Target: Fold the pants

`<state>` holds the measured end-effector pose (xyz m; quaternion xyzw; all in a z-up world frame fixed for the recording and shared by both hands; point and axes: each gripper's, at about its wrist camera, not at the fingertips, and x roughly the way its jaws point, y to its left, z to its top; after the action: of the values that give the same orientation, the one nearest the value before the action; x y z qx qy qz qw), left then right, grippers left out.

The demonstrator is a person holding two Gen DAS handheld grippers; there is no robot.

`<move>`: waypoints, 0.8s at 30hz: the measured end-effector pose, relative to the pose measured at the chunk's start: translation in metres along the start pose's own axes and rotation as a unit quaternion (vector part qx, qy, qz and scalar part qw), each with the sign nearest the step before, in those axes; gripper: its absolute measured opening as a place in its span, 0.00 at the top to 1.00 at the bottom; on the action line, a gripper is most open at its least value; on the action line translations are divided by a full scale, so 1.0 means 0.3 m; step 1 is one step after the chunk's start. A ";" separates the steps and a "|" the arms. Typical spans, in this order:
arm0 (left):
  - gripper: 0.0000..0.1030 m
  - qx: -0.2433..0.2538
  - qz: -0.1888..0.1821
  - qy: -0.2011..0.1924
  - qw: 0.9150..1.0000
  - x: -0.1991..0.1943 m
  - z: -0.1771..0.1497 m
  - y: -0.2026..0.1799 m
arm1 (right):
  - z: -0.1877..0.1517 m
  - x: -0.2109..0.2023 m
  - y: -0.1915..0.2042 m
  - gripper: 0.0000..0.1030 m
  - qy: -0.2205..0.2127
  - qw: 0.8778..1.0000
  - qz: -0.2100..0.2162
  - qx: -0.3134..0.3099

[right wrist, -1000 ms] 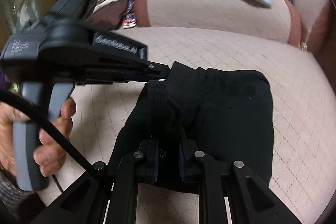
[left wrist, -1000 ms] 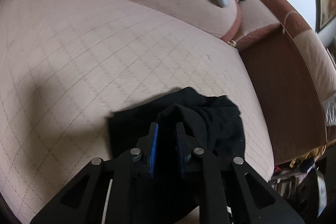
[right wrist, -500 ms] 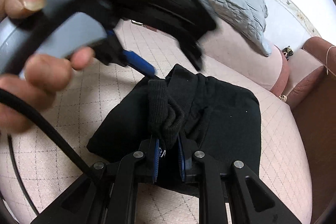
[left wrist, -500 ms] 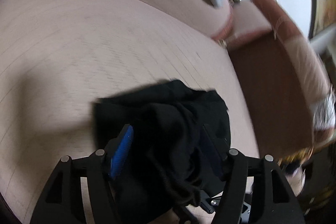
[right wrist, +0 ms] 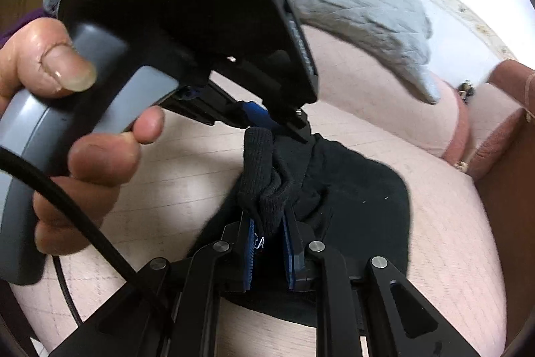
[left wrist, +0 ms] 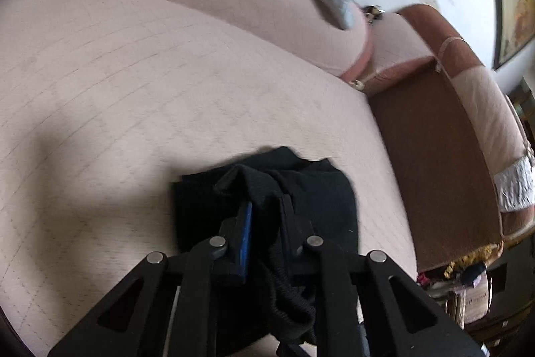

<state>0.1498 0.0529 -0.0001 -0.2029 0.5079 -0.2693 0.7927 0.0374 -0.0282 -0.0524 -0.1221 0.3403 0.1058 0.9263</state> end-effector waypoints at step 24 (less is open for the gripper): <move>0.63 0.016 0.052 -0.018 0.998 -0.015 -0.075 -0.083 | 0.011 -0.035 -0.545 0.75 0.047 0.963 0.094 0.249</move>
<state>0.1223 0.0356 0.0088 -0.1685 0.4988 -0.2316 0.8180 0.0772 -0.1834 -0.0178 0.1403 0.4088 0.0990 0.8963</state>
